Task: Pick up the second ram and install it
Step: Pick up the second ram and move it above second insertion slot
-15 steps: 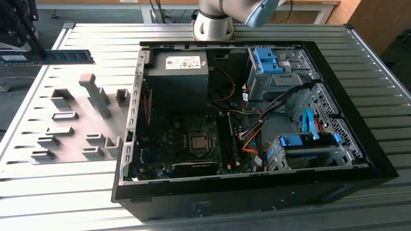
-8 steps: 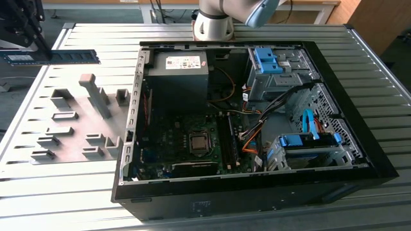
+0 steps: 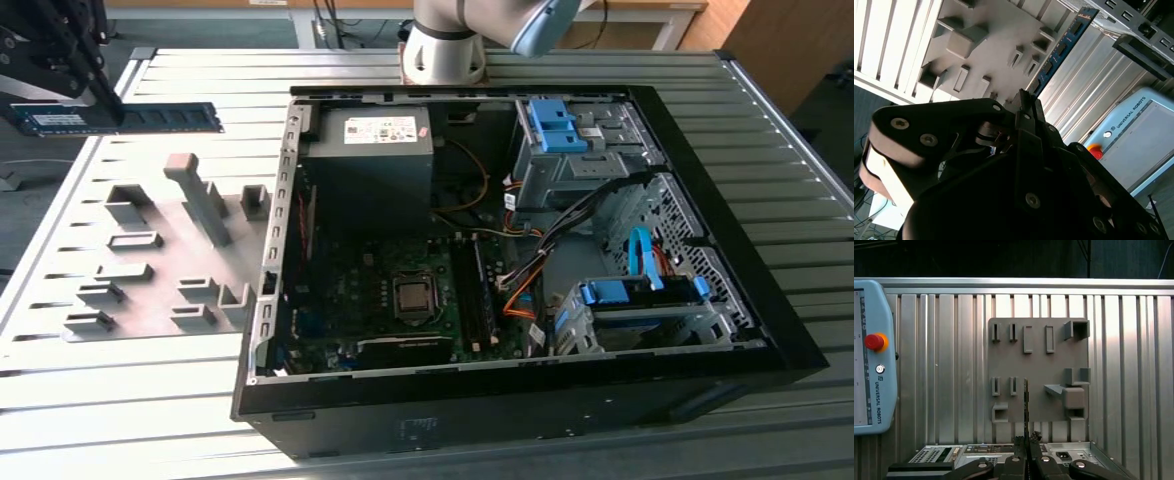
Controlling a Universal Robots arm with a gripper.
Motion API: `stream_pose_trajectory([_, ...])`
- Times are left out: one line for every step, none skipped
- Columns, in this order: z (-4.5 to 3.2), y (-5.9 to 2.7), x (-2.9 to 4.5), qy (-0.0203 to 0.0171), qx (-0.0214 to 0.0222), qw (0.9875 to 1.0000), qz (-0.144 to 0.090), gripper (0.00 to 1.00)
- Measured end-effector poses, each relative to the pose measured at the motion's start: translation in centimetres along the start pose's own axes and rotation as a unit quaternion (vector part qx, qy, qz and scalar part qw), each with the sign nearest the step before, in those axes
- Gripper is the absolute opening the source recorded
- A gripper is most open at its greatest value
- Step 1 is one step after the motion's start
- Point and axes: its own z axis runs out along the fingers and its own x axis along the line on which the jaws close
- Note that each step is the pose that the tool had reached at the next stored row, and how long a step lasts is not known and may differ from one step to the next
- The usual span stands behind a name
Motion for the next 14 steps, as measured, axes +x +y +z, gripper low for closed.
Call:
stream_pose_trajectory([0.00,-0.14,0.00,0.0000,0.0000,1.0000,0.000,0.14])
stream_pose_trajectory([0.00,-0.28,-0.01,0.0000,0.0000,1.0000,0.000,0.14])
stream_pose_trajectory([0.00,-0.42,-0.01,-0.0001,0.0000,1.0000,0.000,0.14])
stream_pose_trajectory([0.00,-0.54,-0.01,-0.0001,0.0000,1.0000,0.000,0.14])
stream_pose_trajectory([-0.01,-0.67,-0.02,0.0000,0.0000,1.0000,0.000,0.14])
stream_pose_trajectory([-0.01,-0.83,-0.02,0.0000,0.0000,1.0000,0.000,0.14])
stream_pose_trajectory([-0.02,-1.01,-0.02,0.0000,0.0000,1.0000,0.000,0.14])
stream_pose_trajectory([-0.02,-1.18,-0.03,0.0000,0.0000,1.0000,0.000,0.14])
stream_pose_trajectory([-0.02,-1.36,-0.03,0.0000,0.0000,1.0000,0.000,0.14])
stream_pose_trajectory([-0.02,-1.54,-0.04,0.0000,0.0000,1.0000,0.000,0.14])
stream_pose_trajectory([-0.02,-1.73,-0.04,-0.0001,0.0000,1.0000,0.000,0.14])
stream_pose_trajectory([-0.03,-1.91,-0.04,0.0000,0.0000,1.0000,0.000,0.14])
stream_pose_trajectory([-0.03,-2.10,-0.05,0.0000,0.0000,1.0000,0.000,0.14])
stream_pose_trajectory([-0.04,-2.28,-0.05,0.0000,0.0000,1.0000,0.000,0.14])
